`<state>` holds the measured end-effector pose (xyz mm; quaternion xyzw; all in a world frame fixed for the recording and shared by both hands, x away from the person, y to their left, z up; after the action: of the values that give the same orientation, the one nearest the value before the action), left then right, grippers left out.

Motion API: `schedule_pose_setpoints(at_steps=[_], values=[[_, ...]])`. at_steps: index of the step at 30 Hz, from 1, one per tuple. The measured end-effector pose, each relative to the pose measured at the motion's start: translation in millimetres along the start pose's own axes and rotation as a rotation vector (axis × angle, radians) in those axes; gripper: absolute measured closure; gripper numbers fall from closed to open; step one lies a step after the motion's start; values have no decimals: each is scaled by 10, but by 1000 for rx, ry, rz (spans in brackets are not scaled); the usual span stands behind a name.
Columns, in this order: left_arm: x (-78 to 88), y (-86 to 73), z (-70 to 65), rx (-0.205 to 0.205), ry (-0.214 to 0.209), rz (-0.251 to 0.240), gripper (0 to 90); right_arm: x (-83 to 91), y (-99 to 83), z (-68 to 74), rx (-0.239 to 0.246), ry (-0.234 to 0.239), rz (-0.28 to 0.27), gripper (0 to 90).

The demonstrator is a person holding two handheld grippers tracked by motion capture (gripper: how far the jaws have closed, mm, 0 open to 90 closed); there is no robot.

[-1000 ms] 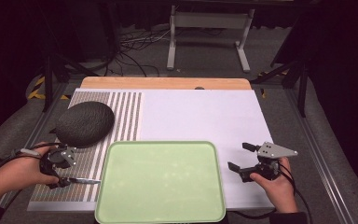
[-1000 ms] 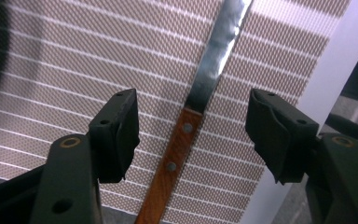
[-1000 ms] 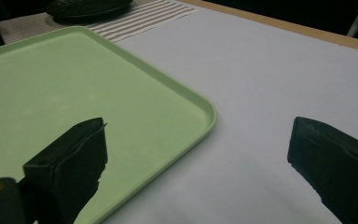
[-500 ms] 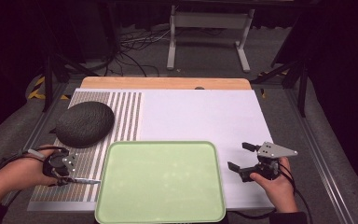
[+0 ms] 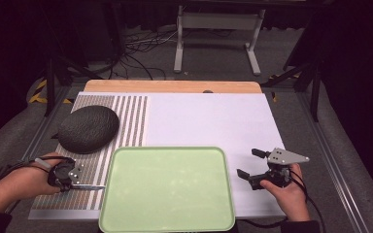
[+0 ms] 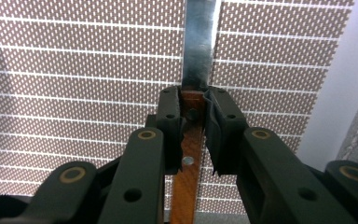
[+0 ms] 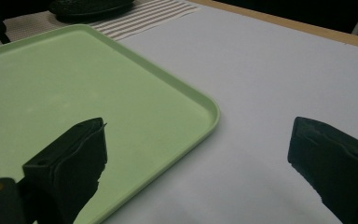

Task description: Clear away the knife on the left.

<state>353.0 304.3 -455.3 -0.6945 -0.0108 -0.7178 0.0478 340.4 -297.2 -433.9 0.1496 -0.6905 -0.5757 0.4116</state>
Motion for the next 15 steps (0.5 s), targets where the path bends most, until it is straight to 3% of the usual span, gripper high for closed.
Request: schedule_pose_setpoints(at_steps=[3,9,11,12,14,15], values=[[75,19,-14,55,3,-30,776,8,-4,-12,-4,-4,3,54],[206,-45,18,138,34,0,776,-6,-10,-5,-4,-3,10,55],[252,-70,29,202,28,-24,776,-2,-11,-9,-6,-5,11,55],[252,-70,29,202,28,-24,776,1,-10,-11,-10,-6,9,55],[302,-84,43,313,-4,-59,776,4,-9,-16,-9,-6,8,55],[302,-84,43,313,-4,-59,776,4,-9,-16,-9,-6,8,55]])
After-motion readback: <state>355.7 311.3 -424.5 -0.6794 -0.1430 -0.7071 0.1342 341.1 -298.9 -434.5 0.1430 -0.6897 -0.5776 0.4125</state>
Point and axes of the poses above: each handheld gripper's, and its own axes: x roughly backward along the jaws, y roughly out of its top, z roughly to its left, the point moved 2 cm from there along -x, roughly forward along the jaws, and after that the axes turned 3 degrees about -z, right-handed, at the moved point
